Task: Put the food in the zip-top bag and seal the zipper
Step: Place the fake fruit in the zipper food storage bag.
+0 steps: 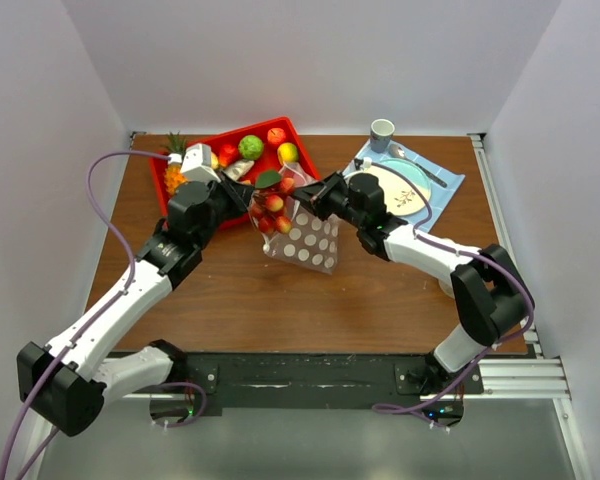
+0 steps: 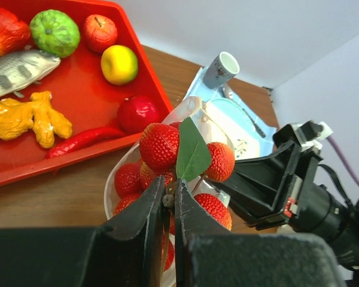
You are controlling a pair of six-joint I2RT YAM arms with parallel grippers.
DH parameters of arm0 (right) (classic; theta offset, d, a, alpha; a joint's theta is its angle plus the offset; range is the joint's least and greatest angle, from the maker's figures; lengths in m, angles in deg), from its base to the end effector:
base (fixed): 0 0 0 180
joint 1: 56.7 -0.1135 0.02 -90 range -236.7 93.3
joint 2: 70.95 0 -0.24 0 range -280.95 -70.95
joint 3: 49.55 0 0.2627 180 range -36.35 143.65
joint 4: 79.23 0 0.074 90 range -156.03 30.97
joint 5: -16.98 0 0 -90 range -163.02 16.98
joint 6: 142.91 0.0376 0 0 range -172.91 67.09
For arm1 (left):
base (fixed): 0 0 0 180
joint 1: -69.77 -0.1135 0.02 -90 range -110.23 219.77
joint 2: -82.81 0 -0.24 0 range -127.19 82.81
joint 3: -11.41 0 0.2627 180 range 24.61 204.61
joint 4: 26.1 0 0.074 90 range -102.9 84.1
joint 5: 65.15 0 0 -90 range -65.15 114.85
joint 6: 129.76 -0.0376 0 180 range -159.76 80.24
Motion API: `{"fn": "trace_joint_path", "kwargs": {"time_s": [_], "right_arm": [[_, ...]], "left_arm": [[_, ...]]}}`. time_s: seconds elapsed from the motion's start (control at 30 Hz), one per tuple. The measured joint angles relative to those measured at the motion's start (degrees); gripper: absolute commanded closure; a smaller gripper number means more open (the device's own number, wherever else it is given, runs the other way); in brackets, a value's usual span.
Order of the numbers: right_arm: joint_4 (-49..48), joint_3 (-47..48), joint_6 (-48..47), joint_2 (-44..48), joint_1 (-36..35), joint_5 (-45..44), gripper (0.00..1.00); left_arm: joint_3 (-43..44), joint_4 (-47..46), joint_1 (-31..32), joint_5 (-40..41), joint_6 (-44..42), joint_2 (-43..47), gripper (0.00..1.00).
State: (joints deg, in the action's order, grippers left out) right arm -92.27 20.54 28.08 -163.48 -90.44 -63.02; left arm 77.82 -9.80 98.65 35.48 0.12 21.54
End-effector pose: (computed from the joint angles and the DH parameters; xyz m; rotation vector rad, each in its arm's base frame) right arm 0.3148 0.2181 0.2349 0.6740 1.9158 1.5420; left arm 0.2443 -0.1268 0.3260 -0.3115 1.7897 -0.7017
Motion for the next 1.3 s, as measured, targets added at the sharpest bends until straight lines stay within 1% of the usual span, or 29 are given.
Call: {"fn": "trace_joint_path", "kwargs": {"time_s": [0.37,0.77,0.93,1.17,1.3], "right_arm": [[6.1,2.2,-2.7,0.5,-1.6,-0.8,1.0],[12.1,6.9,-5.6,1.7,-5.9,-3.0,1.0],[13.0,7.5,-6.3,1.7,-7.4,-3.0,1.0],[18.1,10.4,-9.2,1.3,-8.0,-3.3,1.0],[21.1,15.6,-11.2,-1.8,-8.0,-3.2,1.0]], "left_arm": [[0.2,3.1,0.0,2.5,-3.5,-0.8,1.0],[3.1,7.1,0.0,5.3,-7.1,-2.8,1.0],[4.4,8.6,0.0,6.1,-8.6,-3.3,1.0],[5.8,10.1,0.0,5.4,-10.1,-3.9,1.0],[6.6,10.5,0.1,3.1,-10.6,-3.9,1.0]]}}
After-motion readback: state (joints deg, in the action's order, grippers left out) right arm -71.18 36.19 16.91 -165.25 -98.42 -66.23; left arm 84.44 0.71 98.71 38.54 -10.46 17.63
